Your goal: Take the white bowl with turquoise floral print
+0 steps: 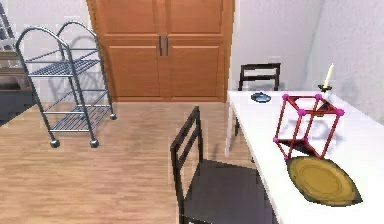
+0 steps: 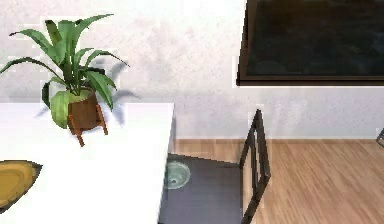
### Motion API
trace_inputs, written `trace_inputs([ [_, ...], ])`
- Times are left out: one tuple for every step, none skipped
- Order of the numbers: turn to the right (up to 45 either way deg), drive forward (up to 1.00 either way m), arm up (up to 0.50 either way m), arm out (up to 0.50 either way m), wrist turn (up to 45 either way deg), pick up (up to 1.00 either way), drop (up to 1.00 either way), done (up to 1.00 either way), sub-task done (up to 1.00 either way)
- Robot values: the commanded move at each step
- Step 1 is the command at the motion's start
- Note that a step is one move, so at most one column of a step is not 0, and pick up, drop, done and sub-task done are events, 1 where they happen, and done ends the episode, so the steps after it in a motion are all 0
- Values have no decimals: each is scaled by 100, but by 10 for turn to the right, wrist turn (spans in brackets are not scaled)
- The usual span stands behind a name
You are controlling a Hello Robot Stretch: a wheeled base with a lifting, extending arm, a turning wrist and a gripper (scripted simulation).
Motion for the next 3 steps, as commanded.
trace_inputs([
  [0, 0, 10, 0, 0, 0, 0, 0, 0],
  [0, 0, 0, 40, 0, 0, 0, 0, 0],
  [0, 0, 0, 0, 450, 0, 0, 0, 0],
])
